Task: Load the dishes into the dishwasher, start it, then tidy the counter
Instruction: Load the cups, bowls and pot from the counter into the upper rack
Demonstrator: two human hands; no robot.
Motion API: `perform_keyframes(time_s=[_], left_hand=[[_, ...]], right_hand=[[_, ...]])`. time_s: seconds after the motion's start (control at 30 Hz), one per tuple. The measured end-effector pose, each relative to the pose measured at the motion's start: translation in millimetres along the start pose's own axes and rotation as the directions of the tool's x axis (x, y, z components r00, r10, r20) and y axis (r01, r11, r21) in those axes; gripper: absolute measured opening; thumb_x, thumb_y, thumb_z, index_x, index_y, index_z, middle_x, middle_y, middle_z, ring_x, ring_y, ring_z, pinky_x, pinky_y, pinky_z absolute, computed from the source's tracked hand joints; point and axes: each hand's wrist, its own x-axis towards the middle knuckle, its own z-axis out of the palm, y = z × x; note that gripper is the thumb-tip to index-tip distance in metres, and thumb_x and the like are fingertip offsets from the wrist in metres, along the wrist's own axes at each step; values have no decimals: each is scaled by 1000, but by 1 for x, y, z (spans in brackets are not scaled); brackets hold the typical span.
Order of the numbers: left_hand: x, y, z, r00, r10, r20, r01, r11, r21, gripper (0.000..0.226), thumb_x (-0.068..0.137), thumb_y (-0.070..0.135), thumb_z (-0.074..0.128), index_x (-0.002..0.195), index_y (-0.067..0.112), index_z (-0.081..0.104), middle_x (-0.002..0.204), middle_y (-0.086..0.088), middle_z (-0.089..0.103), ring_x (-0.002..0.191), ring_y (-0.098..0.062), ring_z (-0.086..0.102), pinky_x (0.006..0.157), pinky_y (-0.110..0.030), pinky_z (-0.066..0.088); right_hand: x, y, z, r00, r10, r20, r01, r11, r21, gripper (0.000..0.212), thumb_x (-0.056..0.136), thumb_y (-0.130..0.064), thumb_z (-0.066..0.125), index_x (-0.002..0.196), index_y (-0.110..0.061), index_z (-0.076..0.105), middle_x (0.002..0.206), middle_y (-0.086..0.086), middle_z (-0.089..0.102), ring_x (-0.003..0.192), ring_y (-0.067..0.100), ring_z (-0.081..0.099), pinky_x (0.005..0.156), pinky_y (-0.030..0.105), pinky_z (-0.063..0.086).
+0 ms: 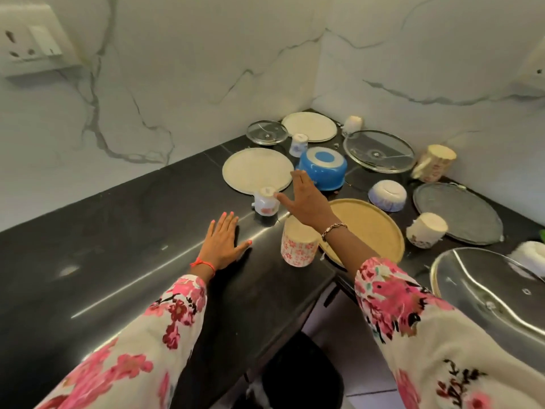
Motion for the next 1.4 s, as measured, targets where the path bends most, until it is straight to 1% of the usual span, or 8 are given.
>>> perform_keyframes(time_s=[0.17,0.33,0.47,0.7,1.13,1.2,1.3,1.4], left_hand=[[29,-17,2,1000,-23,16,23,999,-31,108,64,80,6,150,16,11,159,0,1,146,-16,-5,118,-43,-4],[31,-23,17,997,-24,-70,22,999,-25,100,70,79,10,150,19,17,158,3,8,146,-14,1,117,-44,-2],[32,-23,16,997,-25,-79,24,1000,-17,100,69,80,8,150,21,15,158,5,6,146,-12,0,117,-43,-3],[32,-23,16,996,-22,-82,20,999,-27,101,69,80,8,150,20,16,158,4,7,146,-12,0,117,-42,-5],[31,-25,17,1000,12,-9,-12,1000,20,100,70,78,0,150,20,7,159,0,1,146,-17,-4,115,-48,-7],[31,-24,13,999,4,47,-5,1000,10,95,77,79,10,150,18,4,159,-2,-3,146,-19,-7,116,-49,-6],[16,-18,3,991,11,136,-7,1000,-29,86,88,66,32,150,15,2,158,-4,-7,145,-20,-9,116,-49,-6],[-26,-5,0,994,62,89,-58,997,-52,80,91,59,37,150,14,8,159,-4,-2,146,-21,-7,116,-48,-5]], right_hand=[[42,-5,18,988,-6,153,15,998,-56,70,92,-39,52,145,-5,20,152,15,21,141,26,21,111,37,28],[71,-9,36,921,36,387,4,995,-102,77,88,-31,60,146,-9,16,148,16,26,137,30,27,109,40,30],[82,-10,49,886,62,459,17,986,-166,77,83,-27,65,145,-14,22,139,16,32,130,36,34,105,42,34],[89,-11,57,887,70,456,13,984,-177,63,85,-23,62,140,-19,32,137,16,31,128,37,33,104,41,35],[43,-46,33,945,32,324,-13,998,-61,72,77,-20,73,139,-21,36,134,13,37,124,31,39,100,35,40],[24,-54,27,957,21,290,-4,998,-58,72,76,-22,73,138,-21,37,132,13,39,122,30,41,97,34,41],[-12,-64,19,964,13,266,-7,1000,-25,70,75,-23,74,136,-19,40,132,12,42,122,27,41,96,31,38],[-58,-68,12,964,25,266,-33,999,24,68,73,-24,76,133,-20,44,133,11,43,123,26,40,98,31,34]])
